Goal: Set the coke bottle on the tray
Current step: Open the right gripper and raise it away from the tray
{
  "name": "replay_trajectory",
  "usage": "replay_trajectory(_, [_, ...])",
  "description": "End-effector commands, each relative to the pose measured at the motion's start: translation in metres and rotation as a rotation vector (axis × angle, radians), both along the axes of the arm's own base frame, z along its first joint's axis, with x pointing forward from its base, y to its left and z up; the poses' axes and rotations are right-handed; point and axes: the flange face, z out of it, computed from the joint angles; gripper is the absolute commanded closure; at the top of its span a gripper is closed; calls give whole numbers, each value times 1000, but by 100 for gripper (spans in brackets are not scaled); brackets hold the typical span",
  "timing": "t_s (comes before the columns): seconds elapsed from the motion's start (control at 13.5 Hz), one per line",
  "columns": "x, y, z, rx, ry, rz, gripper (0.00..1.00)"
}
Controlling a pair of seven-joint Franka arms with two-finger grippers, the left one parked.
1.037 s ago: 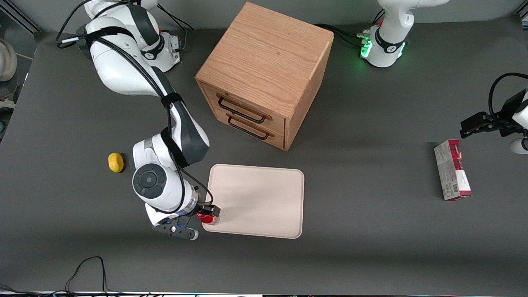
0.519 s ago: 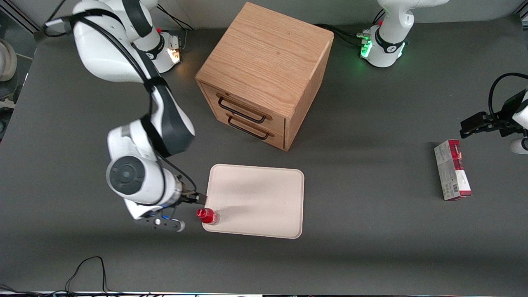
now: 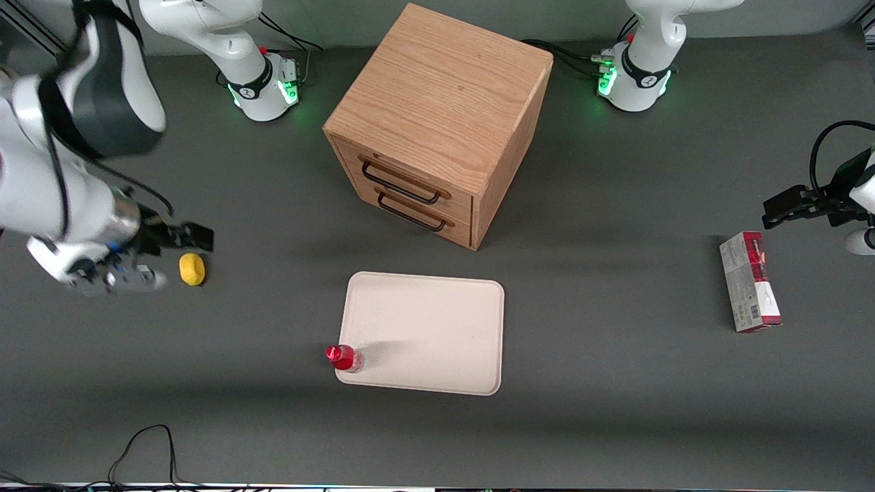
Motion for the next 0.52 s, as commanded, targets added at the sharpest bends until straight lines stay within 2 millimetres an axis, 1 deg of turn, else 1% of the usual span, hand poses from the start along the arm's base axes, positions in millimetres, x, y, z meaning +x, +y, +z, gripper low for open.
replay_trajectory(0.0, [-65,-17,31,29,-53,86,0])
replay_trajectory(0.15, [-66,-24,55,23,-24,80,0])
replay_trajectory(0.22, [-65,-26,60,24,-24,74,0])
replay_trajectory(0.44, [-64,-29,65,30,-32,63,0])
